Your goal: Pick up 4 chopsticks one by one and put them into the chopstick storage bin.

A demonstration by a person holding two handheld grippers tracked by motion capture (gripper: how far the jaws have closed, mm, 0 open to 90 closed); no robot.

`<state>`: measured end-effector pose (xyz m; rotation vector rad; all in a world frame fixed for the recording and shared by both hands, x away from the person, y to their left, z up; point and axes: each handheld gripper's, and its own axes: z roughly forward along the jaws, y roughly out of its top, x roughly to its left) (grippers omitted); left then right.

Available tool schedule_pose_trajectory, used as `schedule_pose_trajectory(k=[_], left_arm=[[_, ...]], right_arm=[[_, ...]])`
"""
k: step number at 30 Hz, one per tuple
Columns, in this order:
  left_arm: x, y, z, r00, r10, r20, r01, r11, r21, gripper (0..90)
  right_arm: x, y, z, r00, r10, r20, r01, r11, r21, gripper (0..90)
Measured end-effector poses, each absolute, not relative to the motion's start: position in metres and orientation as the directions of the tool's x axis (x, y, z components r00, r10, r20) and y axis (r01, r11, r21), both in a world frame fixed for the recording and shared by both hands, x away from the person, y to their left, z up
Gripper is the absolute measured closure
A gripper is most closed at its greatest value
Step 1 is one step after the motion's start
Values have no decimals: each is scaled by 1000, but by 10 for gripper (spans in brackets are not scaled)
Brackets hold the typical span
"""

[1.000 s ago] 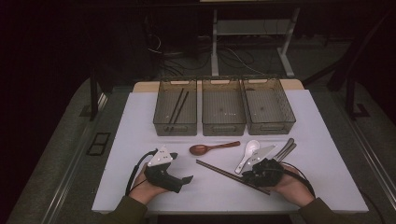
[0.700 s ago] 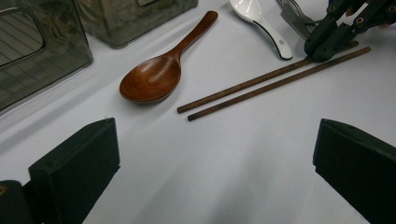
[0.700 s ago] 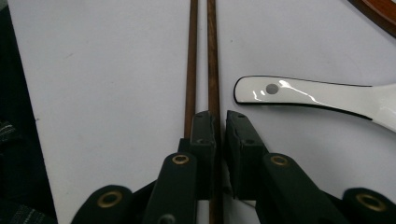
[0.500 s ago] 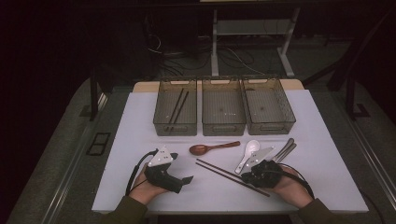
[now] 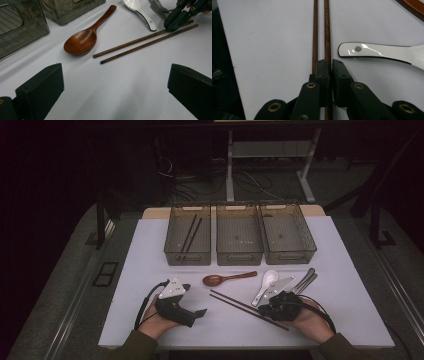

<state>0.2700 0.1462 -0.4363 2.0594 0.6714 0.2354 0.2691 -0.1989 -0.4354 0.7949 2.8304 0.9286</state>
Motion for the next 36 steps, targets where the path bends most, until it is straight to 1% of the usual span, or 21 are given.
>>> schedule_pose_trajectory(k=[23,36], left_arm=[[270,147,-436,831,548,-92,369,-420,829,0],[270,147,-436,830,551,-89,368,-420,830,0]], right_arm=[[271,-214,-422,-858,484,172,472,610,637,841],[270,-227,-408,-854,483,193,461,531,711,843]])
